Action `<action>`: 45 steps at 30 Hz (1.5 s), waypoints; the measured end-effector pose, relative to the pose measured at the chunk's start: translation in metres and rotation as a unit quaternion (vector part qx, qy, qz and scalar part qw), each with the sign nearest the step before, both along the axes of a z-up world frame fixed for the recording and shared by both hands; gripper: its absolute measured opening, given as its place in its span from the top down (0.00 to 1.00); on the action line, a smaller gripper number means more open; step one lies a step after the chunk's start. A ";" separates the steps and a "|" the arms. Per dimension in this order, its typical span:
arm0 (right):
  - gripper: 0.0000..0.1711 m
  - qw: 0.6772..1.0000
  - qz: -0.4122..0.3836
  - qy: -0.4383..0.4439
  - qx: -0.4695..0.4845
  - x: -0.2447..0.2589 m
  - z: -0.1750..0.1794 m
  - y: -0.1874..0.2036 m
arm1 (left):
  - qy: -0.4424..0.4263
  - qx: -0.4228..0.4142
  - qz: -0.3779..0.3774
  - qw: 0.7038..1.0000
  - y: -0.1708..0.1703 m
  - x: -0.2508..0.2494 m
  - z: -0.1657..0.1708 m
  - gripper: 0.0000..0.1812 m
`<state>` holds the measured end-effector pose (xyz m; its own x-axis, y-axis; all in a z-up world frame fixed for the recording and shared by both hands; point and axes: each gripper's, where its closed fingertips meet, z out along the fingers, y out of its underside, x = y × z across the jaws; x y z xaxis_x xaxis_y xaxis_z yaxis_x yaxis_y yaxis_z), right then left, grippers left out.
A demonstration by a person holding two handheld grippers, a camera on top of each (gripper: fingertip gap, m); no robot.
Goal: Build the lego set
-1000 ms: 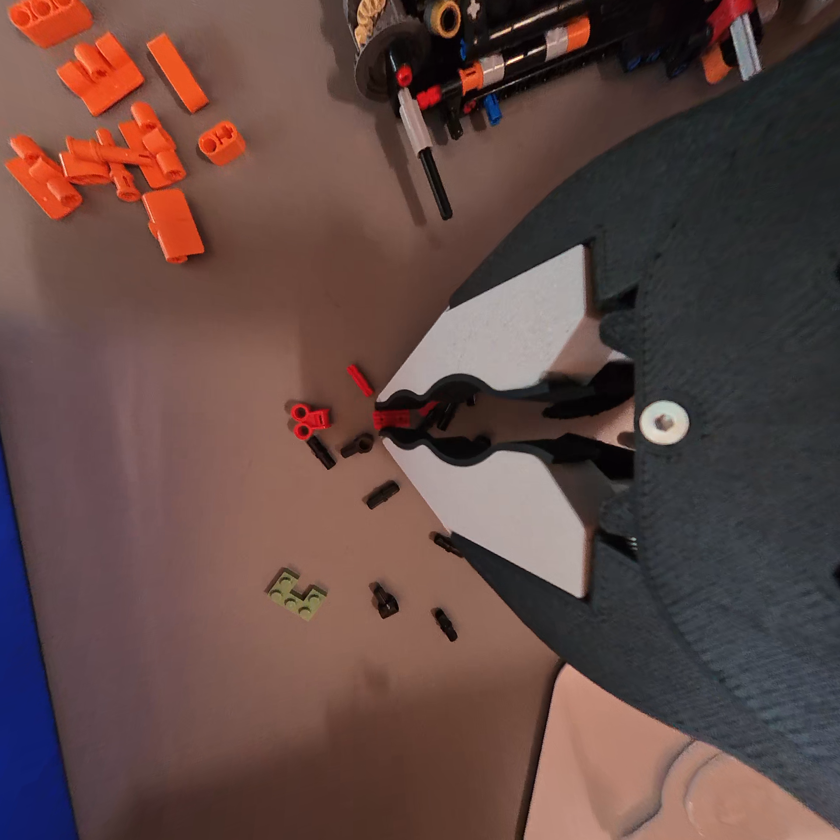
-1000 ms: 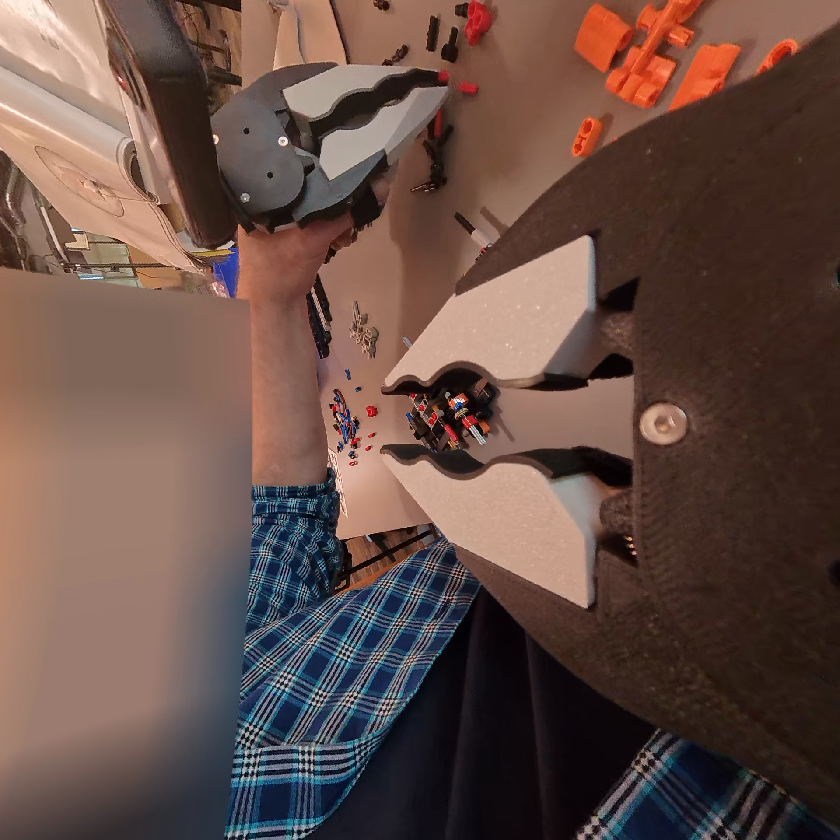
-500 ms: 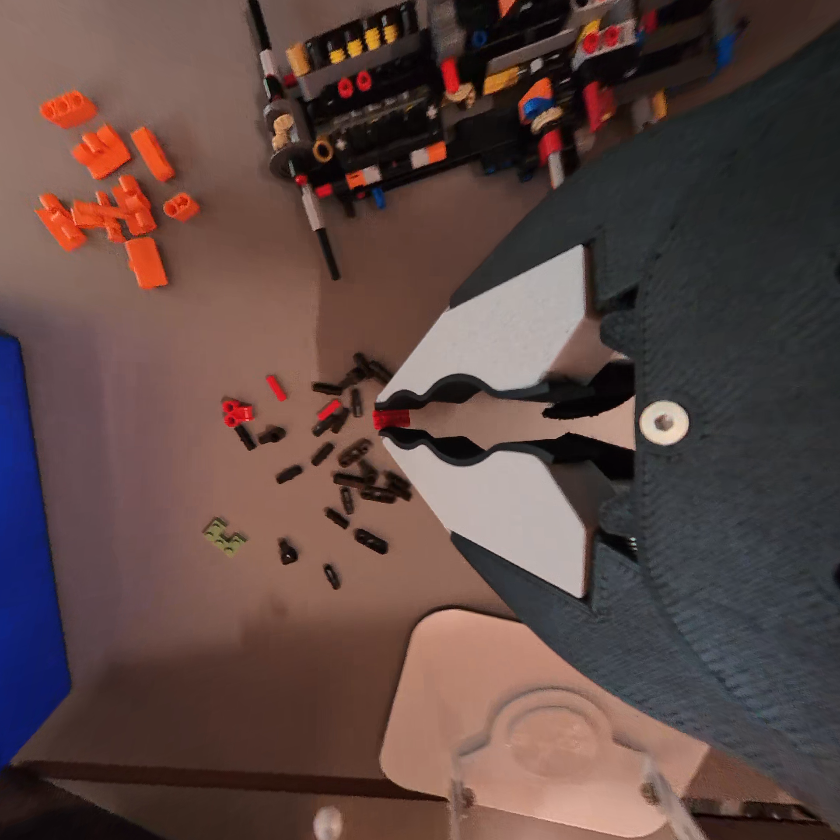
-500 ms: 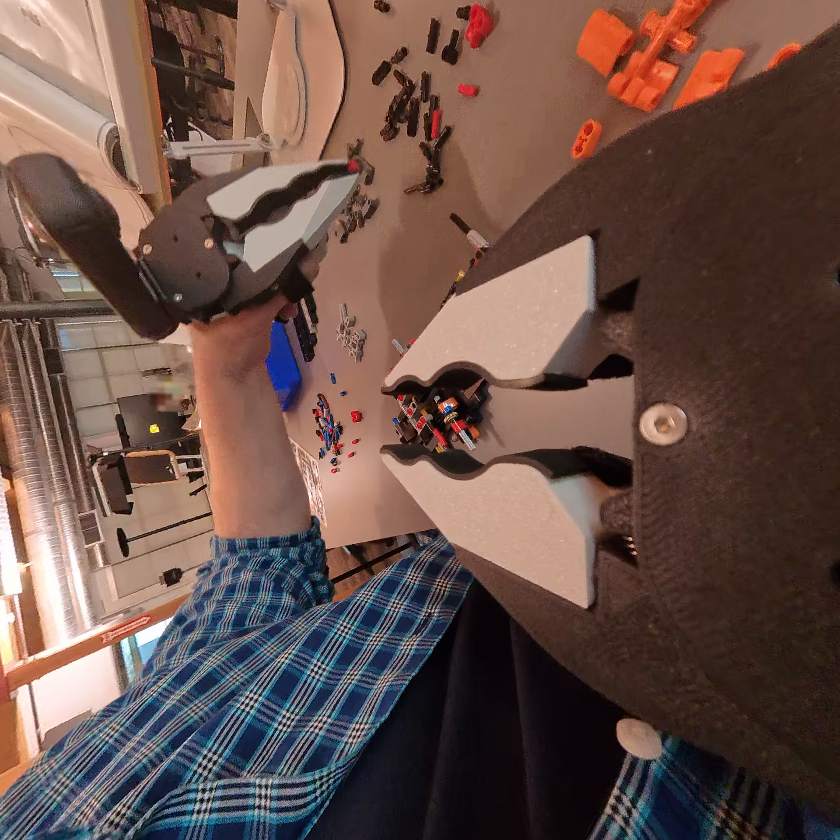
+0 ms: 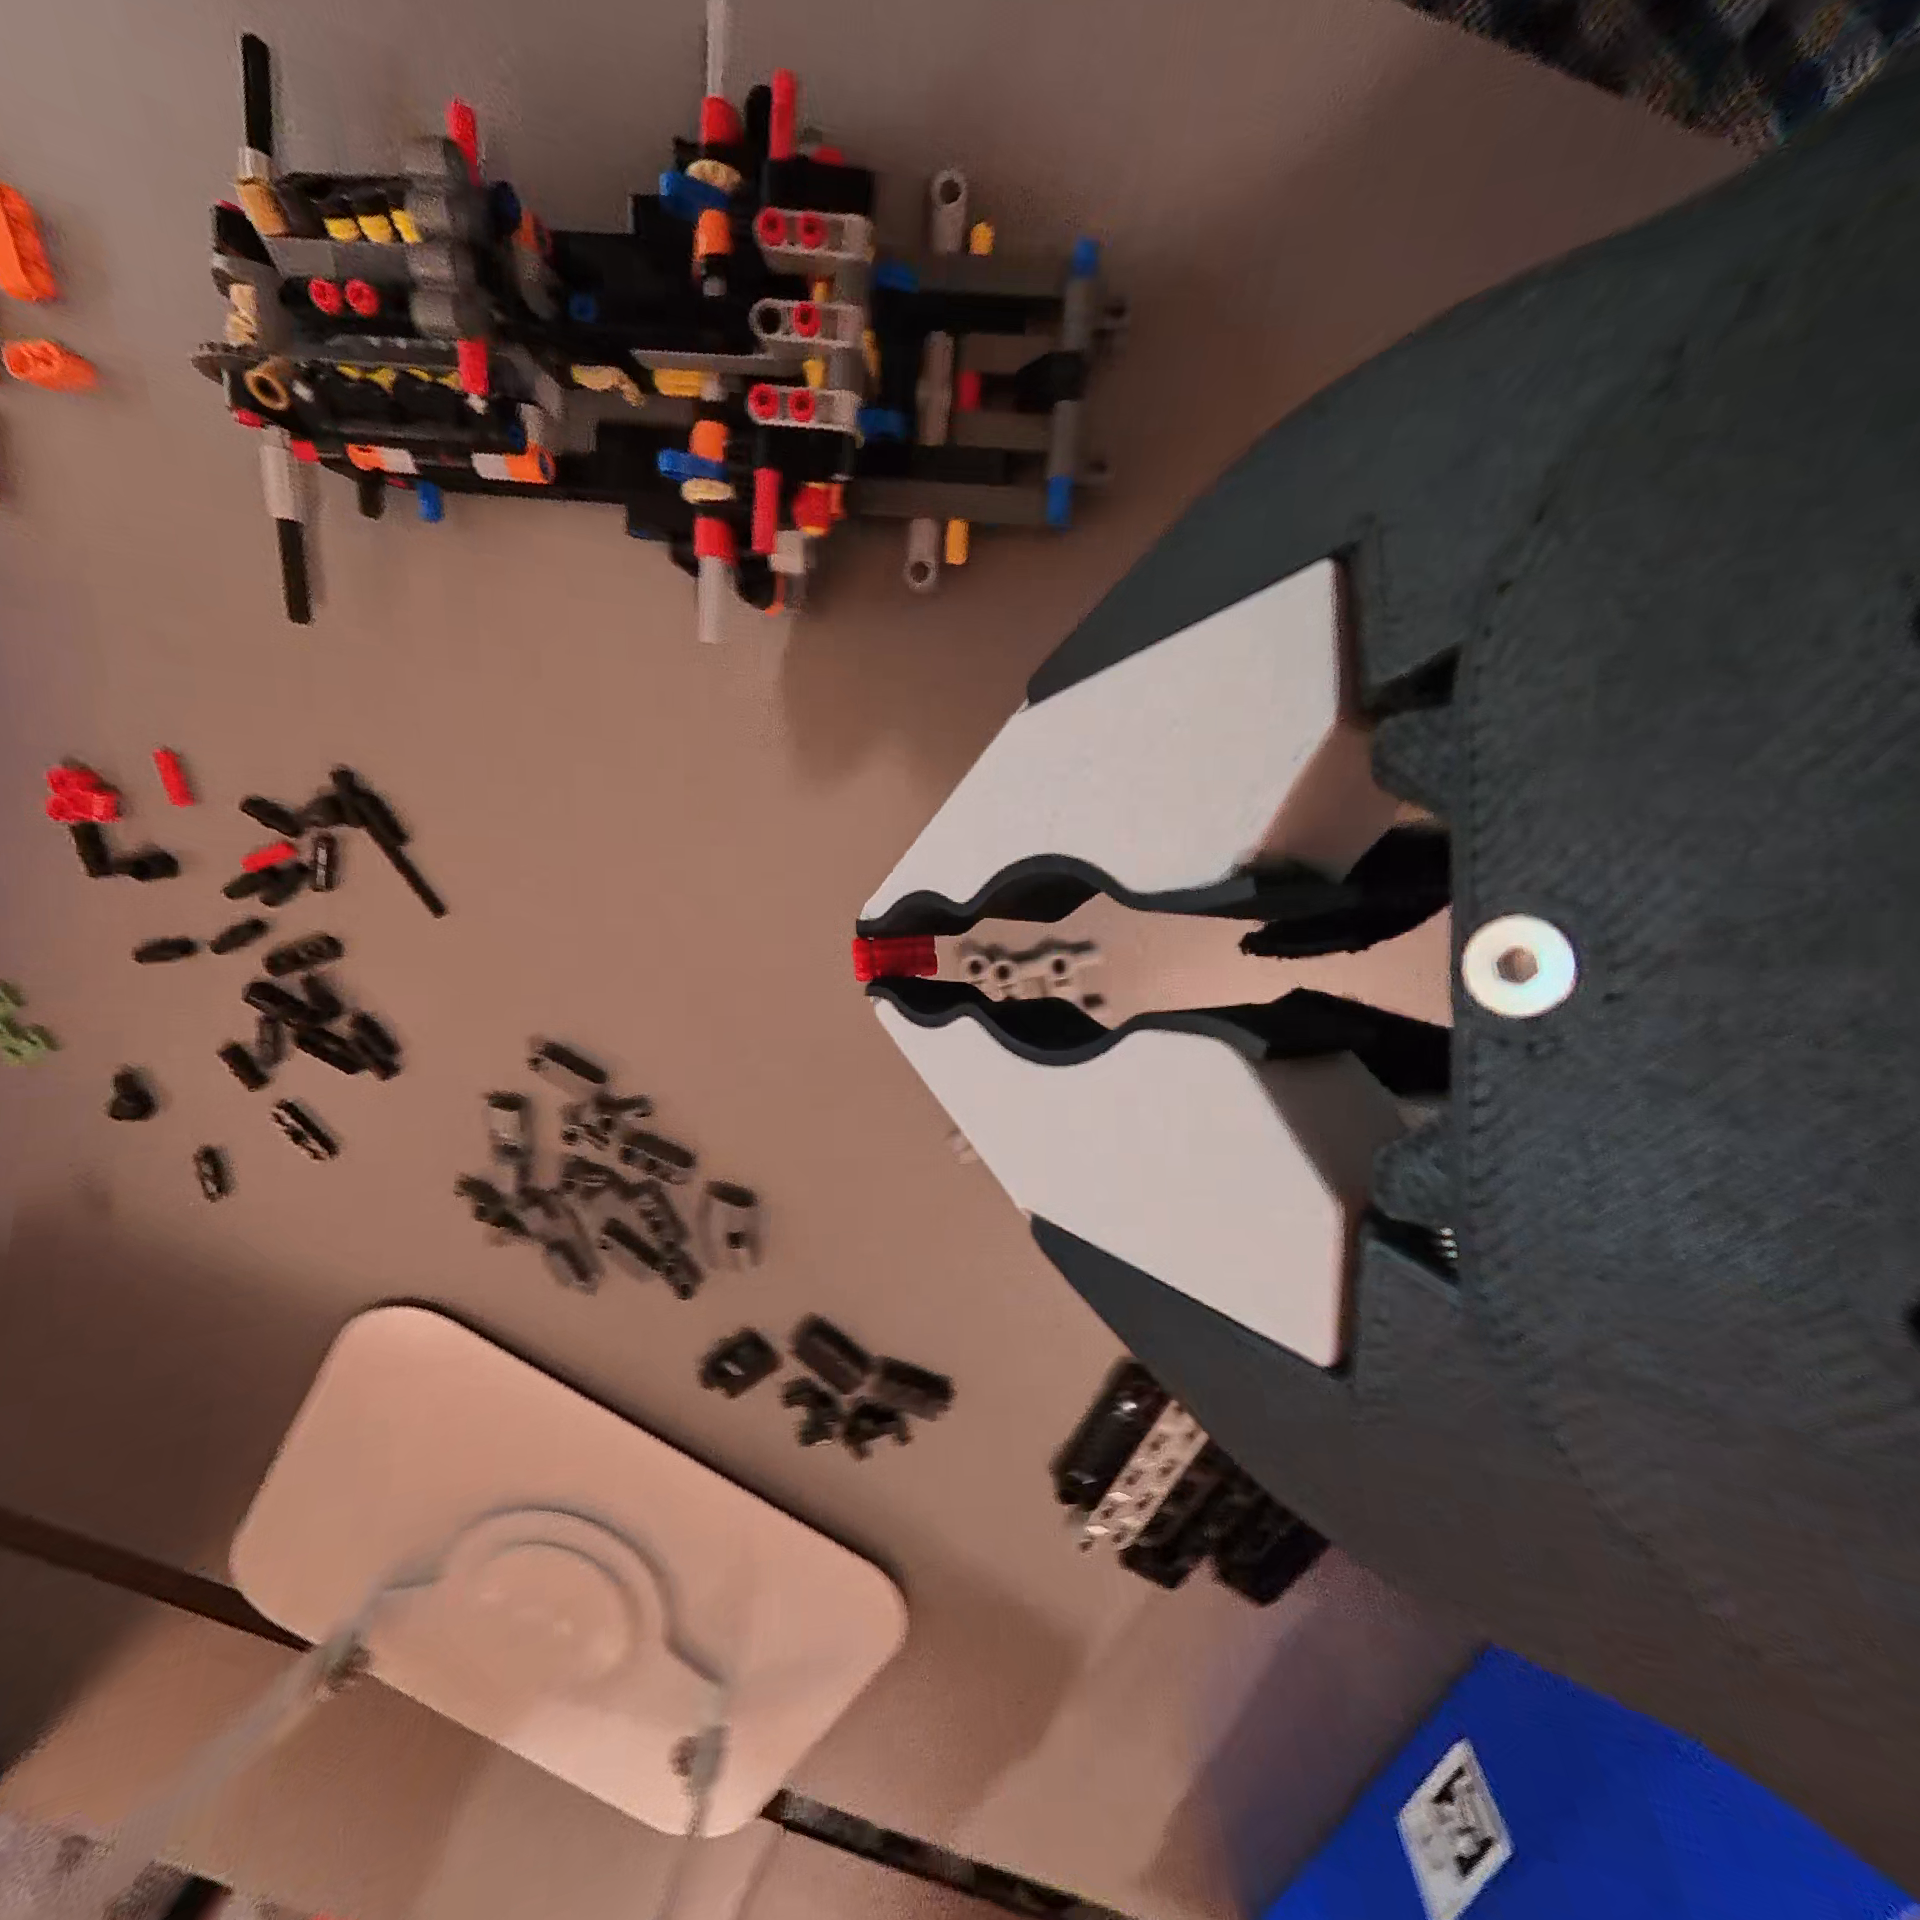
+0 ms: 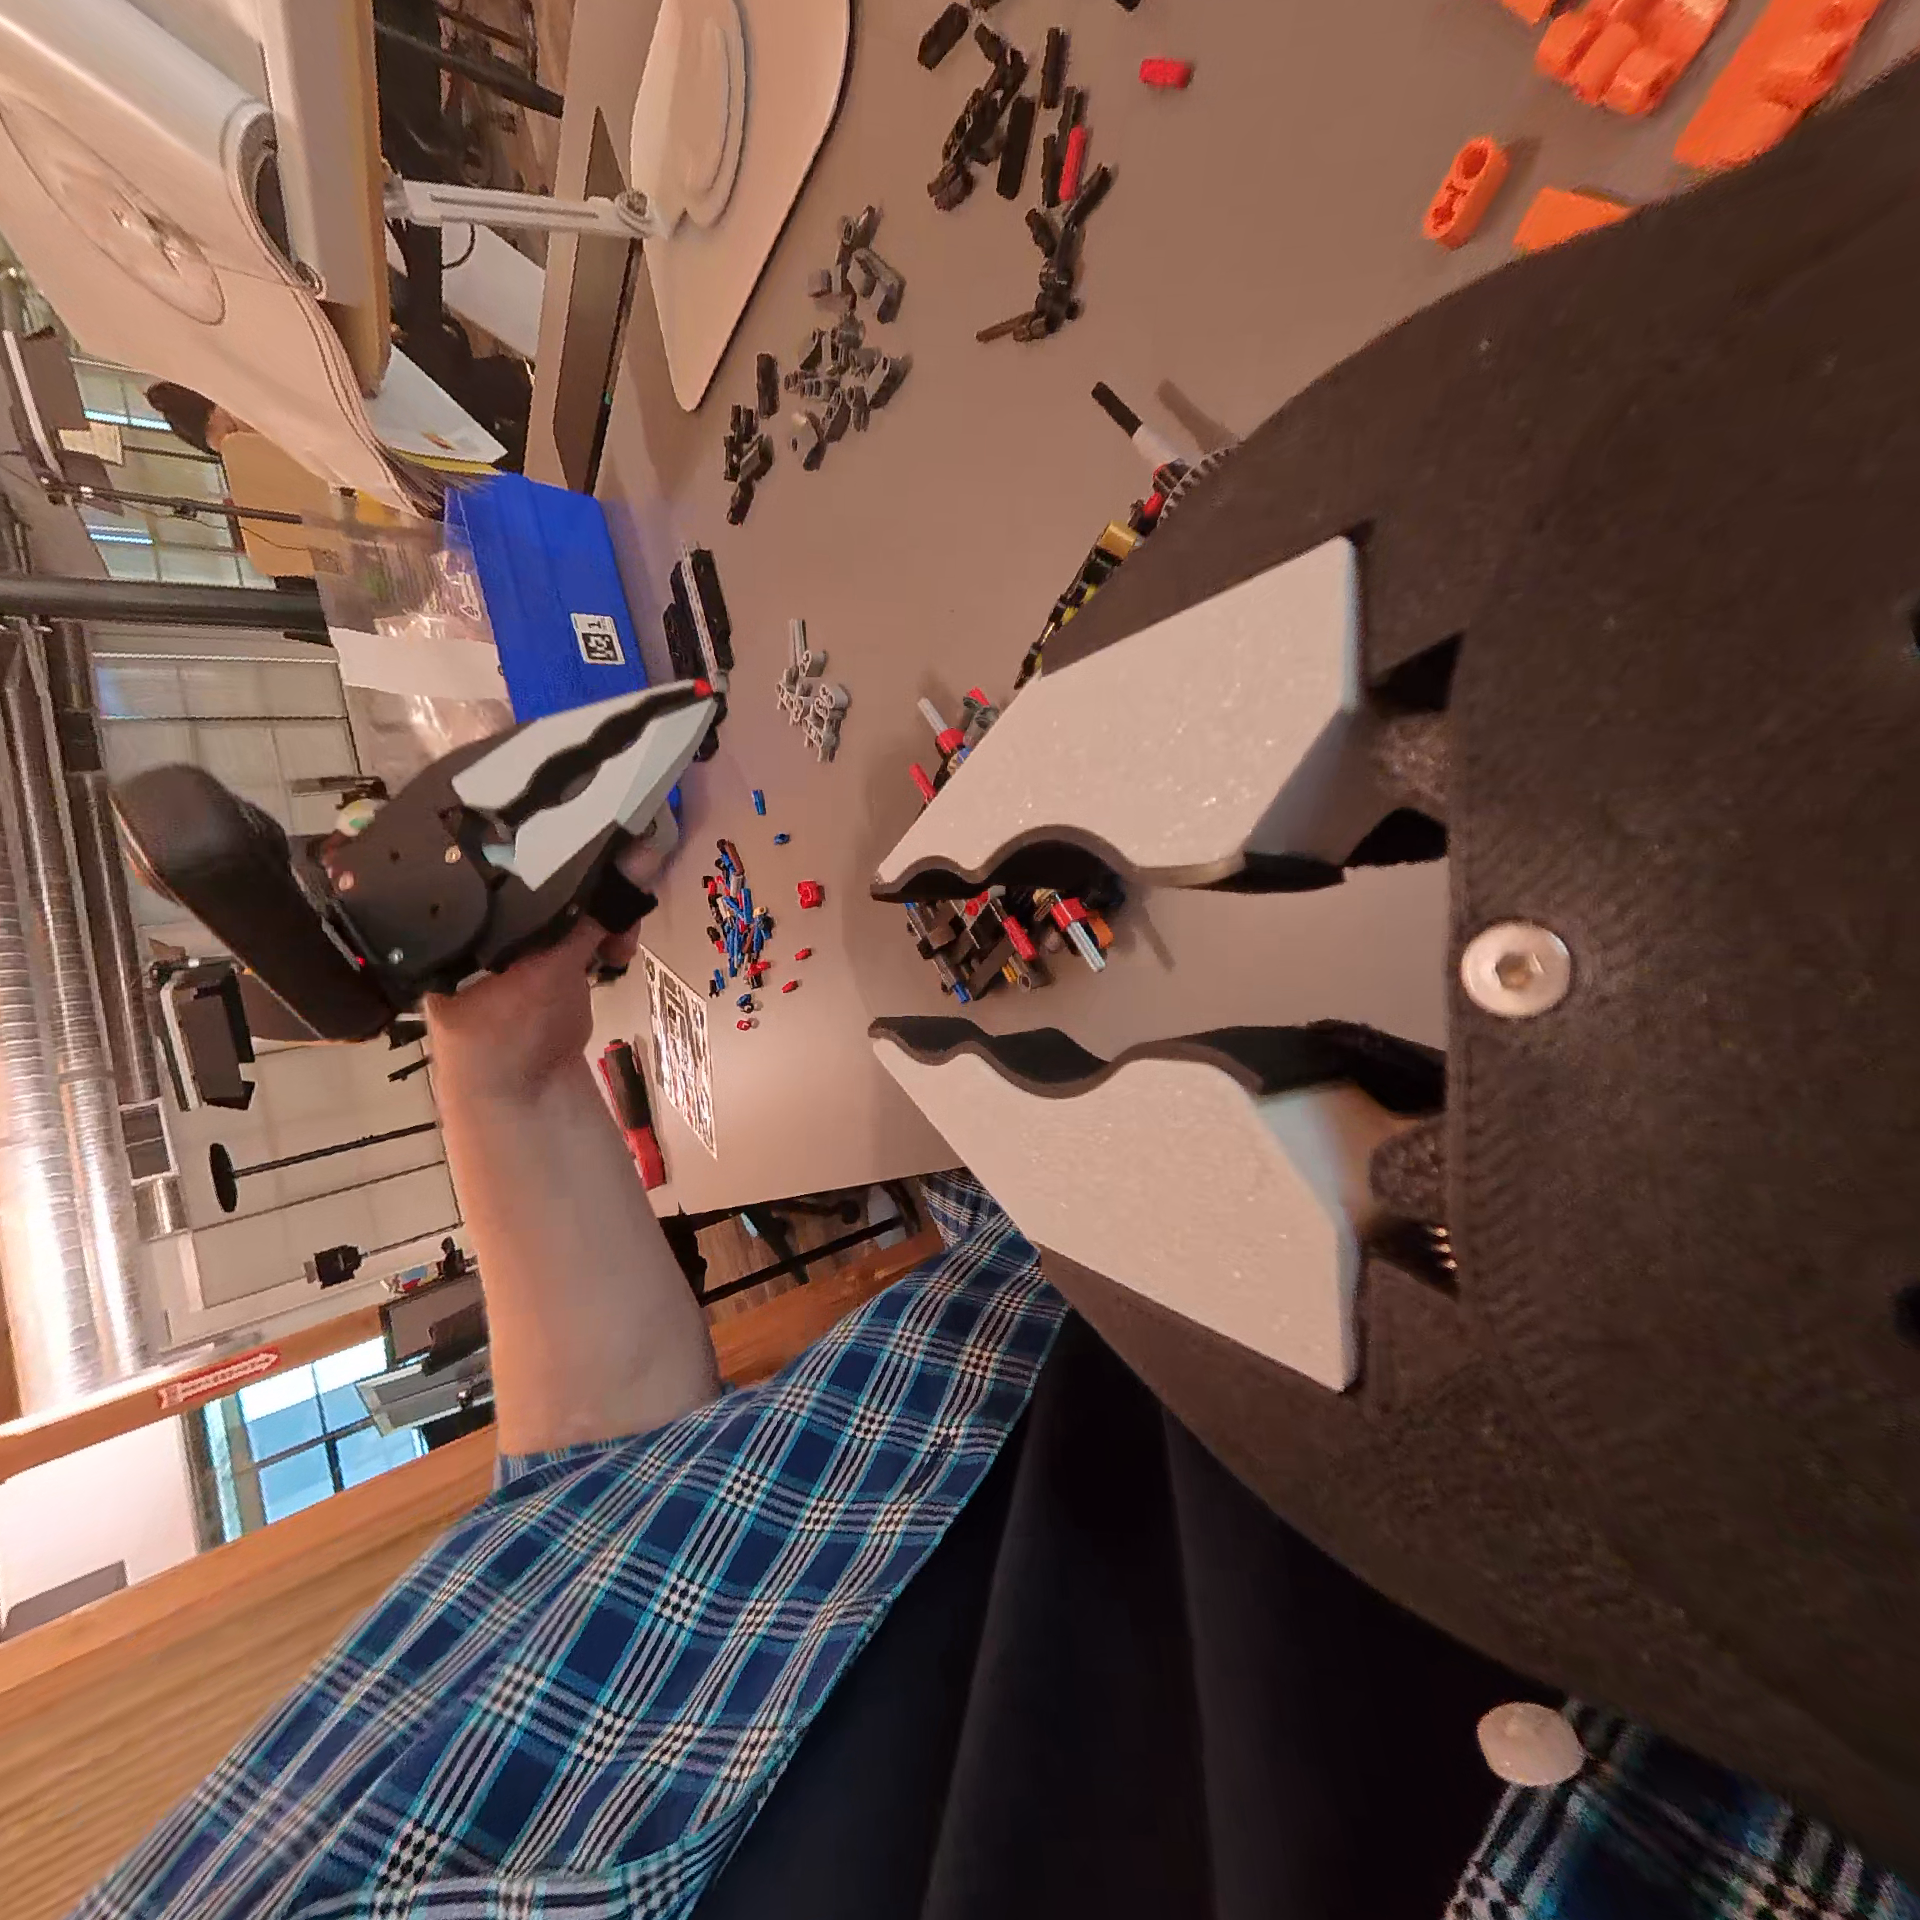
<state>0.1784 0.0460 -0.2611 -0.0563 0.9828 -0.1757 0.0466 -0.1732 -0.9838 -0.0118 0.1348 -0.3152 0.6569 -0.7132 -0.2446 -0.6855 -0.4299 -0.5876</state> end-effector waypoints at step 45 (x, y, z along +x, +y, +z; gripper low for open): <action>0.89 1.000 0.016 -0.013 -0.002 -0.010 -0.007 -0.007 | -0.007 0.042 -0.048 0.998 -0.006 0.039 0.005 0.92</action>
<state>0.1682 0.0392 -0.2684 -0.0839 0.9799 -0.1812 0.0776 -0.1749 -0.9815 0.0276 0.1289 -0.3101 0.5908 -0.7502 -0.2968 -0.7122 -0.3121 -0.6288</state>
